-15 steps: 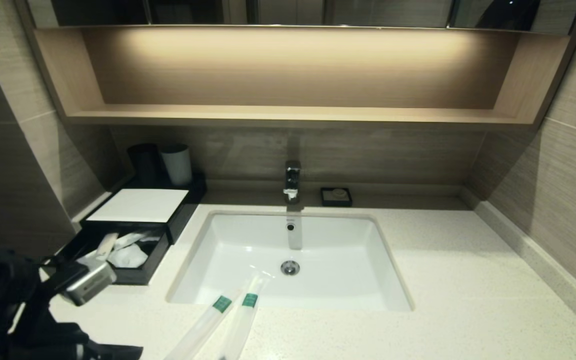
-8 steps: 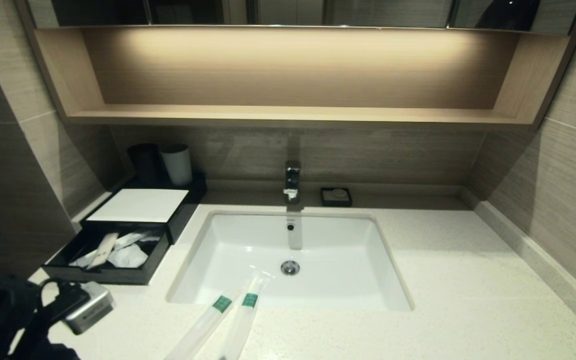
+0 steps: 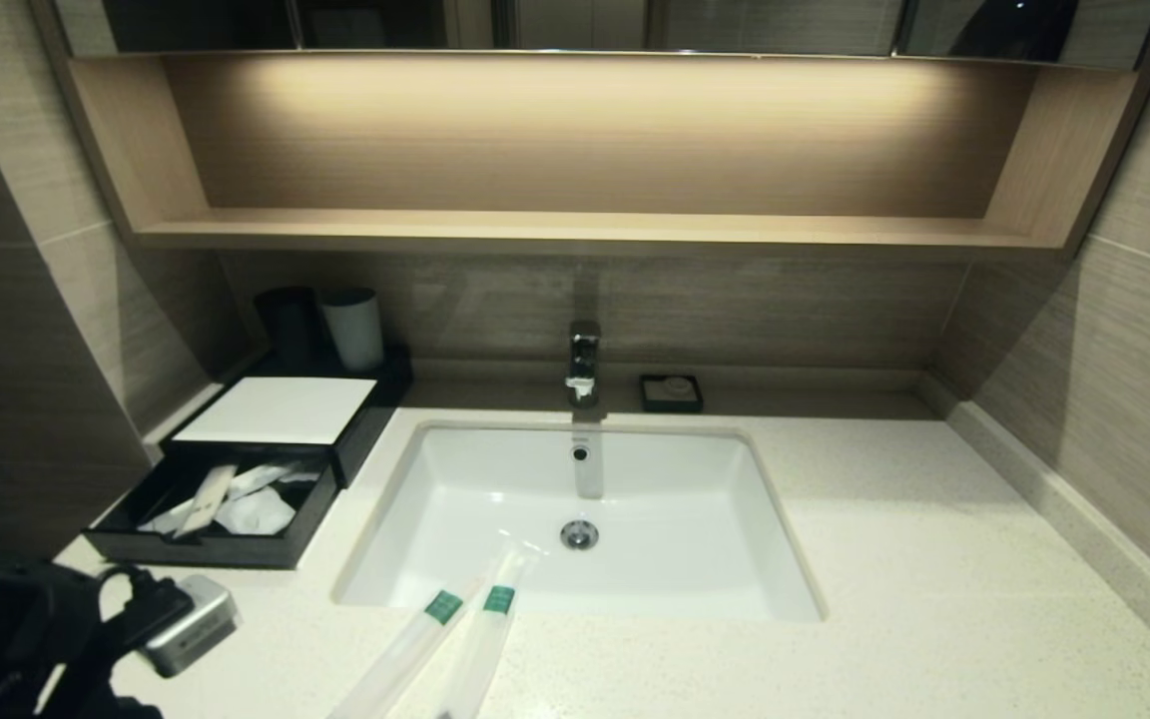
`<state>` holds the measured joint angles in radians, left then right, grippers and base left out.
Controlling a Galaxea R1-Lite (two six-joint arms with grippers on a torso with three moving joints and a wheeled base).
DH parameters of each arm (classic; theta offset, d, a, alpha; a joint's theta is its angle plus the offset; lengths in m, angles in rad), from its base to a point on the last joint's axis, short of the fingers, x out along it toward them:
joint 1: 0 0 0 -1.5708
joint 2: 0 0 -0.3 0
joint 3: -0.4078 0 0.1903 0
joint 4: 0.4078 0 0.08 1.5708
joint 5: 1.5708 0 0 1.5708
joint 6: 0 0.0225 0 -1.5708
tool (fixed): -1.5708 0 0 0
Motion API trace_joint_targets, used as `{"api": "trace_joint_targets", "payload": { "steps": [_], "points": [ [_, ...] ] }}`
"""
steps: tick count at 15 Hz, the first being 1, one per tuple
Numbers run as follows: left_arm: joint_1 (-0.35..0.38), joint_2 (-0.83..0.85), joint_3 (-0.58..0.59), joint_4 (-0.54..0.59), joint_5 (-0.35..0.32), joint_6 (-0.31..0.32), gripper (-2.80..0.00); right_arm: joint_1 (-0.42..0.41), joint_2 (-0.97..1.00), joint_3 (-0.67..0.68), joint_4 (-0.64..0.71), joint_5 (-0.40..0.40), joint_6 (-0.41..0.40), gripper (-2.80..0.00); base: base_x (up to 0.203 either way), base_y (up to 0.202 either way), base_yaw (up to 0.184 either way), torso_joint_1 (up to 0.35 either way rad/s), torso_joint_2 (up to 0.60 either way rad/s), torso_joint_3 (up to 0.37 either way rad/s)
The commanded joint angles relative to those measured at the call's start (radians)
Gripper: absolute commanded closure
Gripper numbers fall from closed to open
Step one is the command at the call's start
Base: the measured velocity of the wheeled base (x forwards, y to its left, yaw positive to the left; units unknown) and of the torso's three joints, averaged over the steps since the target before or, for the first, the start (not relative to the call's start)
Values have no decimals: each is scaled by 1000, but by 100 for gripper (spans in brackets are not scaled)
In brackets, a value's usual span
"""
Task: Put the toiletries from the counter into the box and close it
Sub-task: Pick up the bathroom toiletry
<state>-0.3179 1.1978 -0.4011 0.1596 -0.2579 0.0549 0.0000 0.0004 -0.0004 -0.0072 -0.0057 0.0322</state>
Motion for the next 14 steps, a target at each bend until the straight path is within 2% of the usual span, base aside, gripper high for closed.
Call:
{"api": "trace_joint_targets", "payload": {
  "steps": [1, 5, 10, 12, 14],
  "points": [
    [-1, 50, -12, 1, -1, 1, 0, 0, 1, 0, 0, 0, 0, 0, 0, 0, 0, 0, 0, 0],
    [-15, 122, -57, -37, 2, 2, 0, 0, 1, 0, 0, 0, 0, 0, 0, 0, 0, 0, 0, 0],
    [-15, 208, -153, 10, 8, 4, 0, 0, 1, -1, 0, 0, 0, 0, 0, 0, 0, 0, 0, 0],
    [-15, 240, -162, 10, 8, 47, 0, 0, 1, 0, 0, 0, 0, 0, 0, 0, 0, 0, 0, 0],
    [-14, 265, -184, 13, 9, 54, 0, 0, 1, -1, 0, 0, 0, 0, 0, 0, 0, 0, 0, 0]
  ]
}}
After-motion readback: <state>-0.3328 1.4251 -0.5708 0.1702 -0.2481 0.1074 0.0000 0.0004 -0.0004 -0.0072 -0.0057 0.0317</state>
